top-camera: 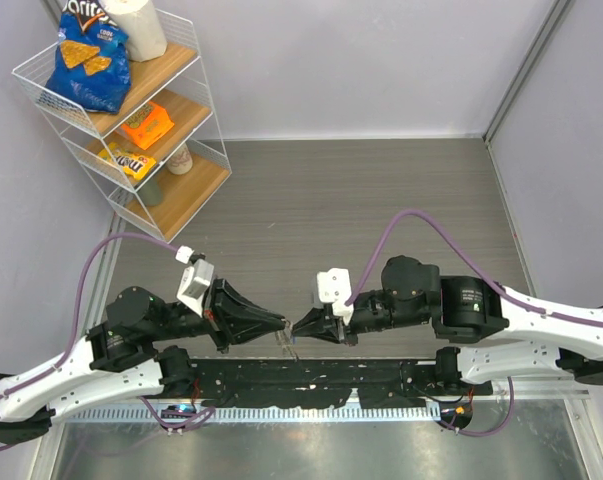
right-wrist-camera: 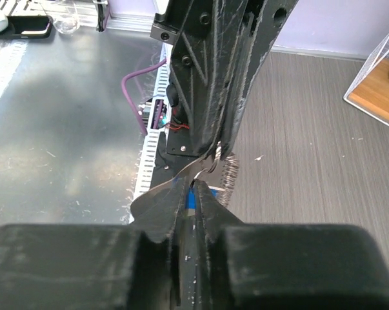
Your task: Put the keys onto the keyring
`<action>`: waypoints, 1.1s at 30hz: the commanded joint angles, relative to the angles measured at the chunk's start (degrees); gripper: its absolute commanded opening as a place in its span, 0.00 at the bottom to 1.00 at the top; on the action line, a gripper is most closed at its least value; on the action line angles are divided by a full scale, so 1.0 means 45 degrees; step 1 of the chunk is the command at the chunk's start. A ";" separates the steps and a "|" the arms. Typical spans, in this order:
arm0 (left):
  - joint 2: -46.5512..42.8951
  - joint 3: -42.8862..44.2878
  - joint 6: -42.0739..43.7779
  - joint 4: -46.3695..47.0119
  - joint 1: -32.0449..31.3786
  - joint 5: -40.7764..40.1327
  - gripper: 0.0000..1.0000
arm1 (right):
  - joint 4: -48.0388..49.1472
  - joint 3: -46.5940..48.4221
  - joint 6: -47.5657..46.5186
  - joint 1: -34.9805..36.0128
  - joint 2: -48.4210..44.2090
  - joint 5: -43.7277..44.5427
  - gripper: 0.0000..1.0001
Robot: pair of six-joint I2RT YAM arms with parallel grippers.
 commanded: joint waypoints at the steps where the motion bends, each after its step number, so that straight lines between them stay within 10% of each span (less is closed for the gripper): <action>1: -0.0211 0.0123 -0.0038 0.1284 -0.0013 -0.0582 0.00 | 0.0617 0.0025 -0.0051 0.0157 -0.0594 0.0179 0.21; 11: -0.0114 0.0182 0.0079 0.1206 0.0007 -0.0699 0.00 | 0.0793 -0.0131 0.0397 0.0157 -0.1259 0.1311 0.48; 33: -0.0016 0.0104 0.0313 0.1264 -0.0013 -0.1109 0.00 | 0.2414 -0.0698 0.2292 0.0157 -0.0849 0.3011 0.52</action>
